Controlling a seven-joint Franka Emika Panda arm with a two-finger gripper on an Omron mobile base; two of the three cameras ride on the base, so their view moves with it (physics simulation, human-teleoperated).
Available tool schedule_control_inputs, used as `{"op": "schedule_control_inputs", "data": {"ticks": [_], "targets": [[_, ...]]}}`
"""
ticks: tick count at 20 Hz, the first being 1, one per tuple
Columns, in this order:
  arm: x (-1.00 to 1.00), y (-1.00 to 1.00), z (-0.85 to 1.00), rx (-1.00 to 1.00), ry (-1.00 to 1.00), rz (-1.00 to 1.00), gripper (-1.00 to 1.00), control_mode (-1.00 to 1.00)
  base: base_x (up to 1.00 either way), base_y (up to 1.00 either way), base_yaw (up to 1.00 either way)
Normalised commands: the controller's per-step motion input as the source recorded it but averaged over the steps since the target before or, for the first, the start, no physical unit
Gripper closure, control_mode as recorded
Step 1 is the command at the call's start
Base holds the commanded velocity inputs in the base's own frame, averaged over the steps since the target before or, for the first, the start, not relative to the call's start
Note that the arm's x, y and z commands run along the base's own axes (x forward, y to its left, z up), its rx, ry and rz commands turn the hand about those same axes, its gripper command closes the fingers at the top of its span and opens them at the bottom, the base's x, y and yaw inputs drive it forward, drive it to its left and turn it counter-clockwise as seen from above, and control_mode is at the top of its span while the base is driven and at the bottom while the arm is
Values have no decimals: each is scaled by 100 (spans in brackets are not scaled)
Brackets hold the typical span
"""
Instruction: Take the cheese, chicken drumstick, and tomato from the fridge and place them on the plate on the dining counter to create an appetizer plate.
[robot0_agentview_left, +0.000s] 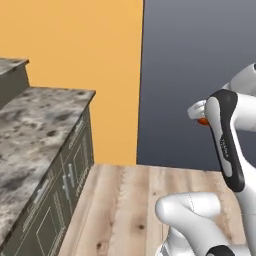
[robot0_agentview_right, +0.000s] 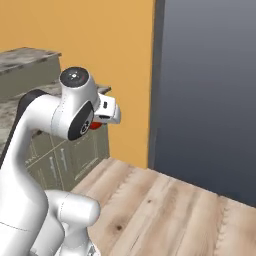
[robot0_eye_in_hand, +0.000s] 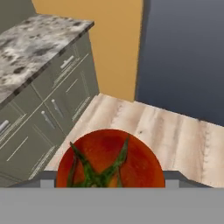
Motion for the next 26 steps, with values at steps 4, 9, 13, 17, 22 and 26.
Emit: {"op": "schedule_control_inputs", "data": {"ticks": [4,9,13,17,22,26], "targets": [[0,0,0,0,0,0,100,100,-100,20,-37],[0,0,0,0,0,0,100,100,-100,40,-29],[0,0,0,0,0,0,100,100,-100,48,-23],[0,0,0,0,0,0,100,100,-100,48,-20],[0,0,0,0,0,0,100,100,-100,55,-16],[0,0,0,0,0,0,100,100,-100,56,-14]]}}
